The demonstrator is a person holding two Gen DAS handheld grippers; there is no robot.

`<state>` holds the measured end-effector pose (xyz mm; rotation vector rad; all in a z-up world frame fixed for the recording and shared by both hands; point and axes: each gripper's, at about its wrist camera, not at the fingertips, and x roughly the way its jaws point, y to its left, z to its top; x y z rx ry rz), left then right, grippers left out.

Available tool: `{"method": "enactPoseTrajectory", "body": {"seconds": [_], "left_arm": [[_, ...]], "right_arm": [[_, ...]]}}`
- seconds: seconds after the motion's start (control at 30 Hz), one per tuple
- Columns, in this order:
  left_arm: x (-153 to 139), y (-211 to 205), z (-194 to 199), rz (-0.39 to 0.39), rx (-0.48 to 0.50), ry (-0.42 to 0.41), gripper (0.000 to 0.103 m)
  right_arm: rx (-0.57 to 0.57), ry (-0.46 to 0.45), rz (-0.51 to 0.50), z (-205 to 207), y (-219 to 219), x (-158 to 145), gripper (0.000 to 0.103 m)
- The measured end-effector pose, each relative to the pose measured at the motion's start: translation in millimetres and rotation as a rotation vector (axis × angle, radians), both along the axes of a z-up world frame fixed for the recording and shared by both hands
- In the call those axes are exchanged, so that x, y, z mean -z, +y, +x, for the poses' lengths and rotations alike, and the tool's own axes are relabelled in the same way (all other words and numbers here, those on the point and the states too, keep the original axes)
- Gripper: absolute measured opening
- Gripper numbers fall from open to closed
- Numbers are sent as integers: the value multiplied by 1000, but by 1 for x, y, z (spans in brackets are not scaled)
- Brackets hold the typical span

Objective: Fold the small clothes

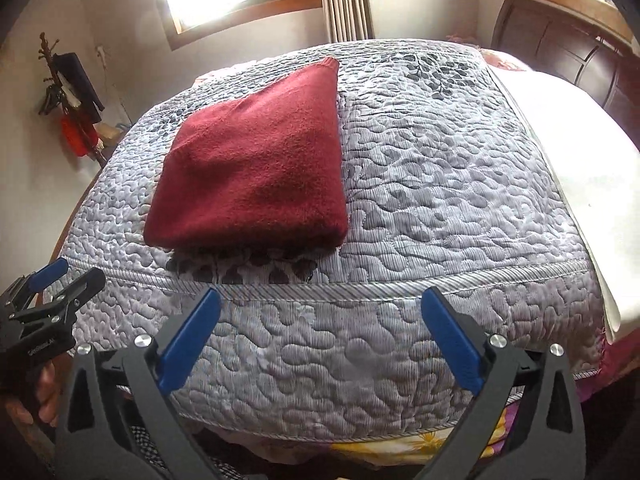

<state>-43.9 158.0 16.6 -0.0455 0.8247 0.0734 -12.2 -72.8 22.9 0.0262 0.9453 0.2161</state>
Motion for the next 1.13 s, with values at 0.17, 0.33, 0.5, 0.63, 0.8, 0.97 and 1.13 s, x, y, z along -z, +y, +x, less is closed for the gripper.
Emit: {"method": "enactPoseTrajectory", "body": {"seconds": [0.17,0.33,0.5,0.63,0.8,0.97,1.13], "left_arm": [[2,-3,-2,12,-2,4,97],[7,-4,-1,10,-2,23,97],[11,-4,-1,12,-7,31,97],[12,-2,-1,11,-11,35,97],[14,-1,0,13,-14,40,97],[17,0,1,15,-14,45,97],[18,0,1,17,-13,45,97]], "right_arm": [[-1,-8,-57,-2,9,2,100],[-8,-10,-99,-3,17,5,100],[-11,-23,-131,-4,24,4,100],[-4,-32,-154,-2,27,4,100],[19,-44,-190,0,27,6,100],[26,-22,-192,3,25,8,100],[25,-9,-185,4,26,12,100]]}}
